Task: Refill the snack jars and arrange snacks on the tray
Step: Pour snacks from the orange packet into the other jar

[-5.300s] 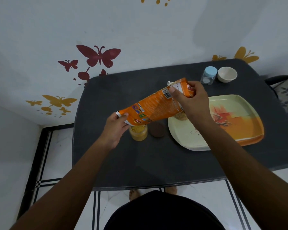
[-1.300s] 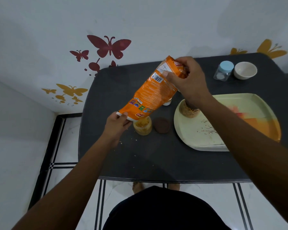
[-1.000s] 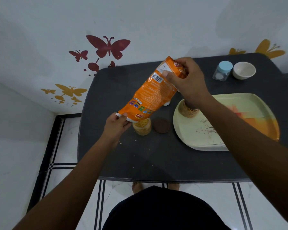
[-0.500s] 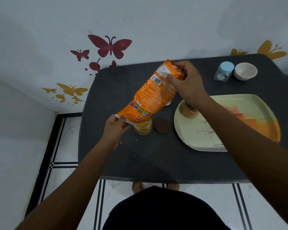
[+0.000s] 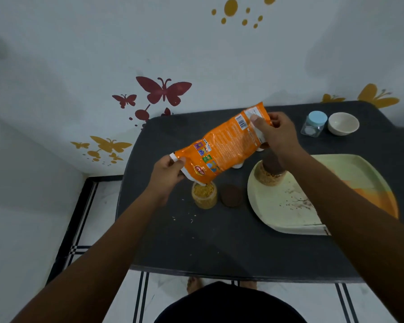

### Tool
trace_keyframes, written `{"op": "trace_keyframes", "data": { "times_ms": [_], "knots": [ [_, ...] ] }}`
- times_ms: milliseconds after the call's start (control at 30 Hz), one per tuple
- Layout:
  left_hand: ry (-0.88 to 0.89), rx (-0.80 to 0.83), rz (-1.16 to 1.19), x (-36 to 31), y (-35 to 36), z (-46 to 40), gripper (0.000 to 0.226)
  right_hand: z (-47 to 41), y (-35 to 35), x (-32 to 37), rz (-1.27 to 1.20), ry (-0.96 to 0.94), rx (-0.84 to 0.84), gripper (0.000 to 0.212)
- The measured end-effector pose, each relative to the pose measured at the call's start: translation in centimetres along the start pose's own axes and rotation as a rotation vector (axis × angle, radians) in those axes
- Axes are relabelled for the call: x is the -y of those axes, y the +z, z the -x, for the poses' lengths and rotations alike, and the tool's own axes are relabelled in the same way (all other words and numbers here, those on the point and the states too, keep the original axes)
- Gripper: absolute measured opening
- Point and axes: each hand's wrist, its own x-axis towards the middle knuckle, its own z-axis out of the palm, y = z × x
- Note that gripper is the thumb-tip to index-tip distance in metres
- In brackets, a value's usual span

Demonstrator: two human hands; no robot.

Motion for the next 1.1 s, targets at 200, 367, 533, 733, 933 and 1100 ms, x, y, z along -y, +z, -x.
{"op": "trace_keyframes", "data": {
  "times_ms": [200, 367, 533, 733, 933, 1100],
  "knots": [
    [0.115, 0.046, -0.066, -6.8, 0.1, -1.9, 0.011, -1.2, -1.7, -0.3, -0.273, 0.245, -0.031, 0.053],
    [0.268, 0.123, -0.158, -14.3, 1.2, -3.0, 0.016, -1.2, -1.1, -0.8, -0.613, 0.411, -0.008, 0.047],
    [0.322, 0.194, -0.246, -18.8, 2.6, -3.4, 0.013, -0.7, 1.0, -2.6, -0.792, 0.493, 0.048, 0.052],
    [0.407, 0.309, -0.429, -20.6, 4.5, -3.7, 0.007, 0.0, 3.4, -5.2, -1.011, 0.632, 0.112, 0.058],
    [0.580, 0.294, -0.850, -21.7, 5.6, -4.4, 0.028, 0.6, 5.5, -6.0, -1.061, 0.716, 0.230, 0.064],
    [0.779, 0.069, -1.072, -22.5, 4.4, -5.3, 0.023, 0.8, 7.4, -4.0, -0.537, 0.621, 0.220, 0.064]
  ]
}}
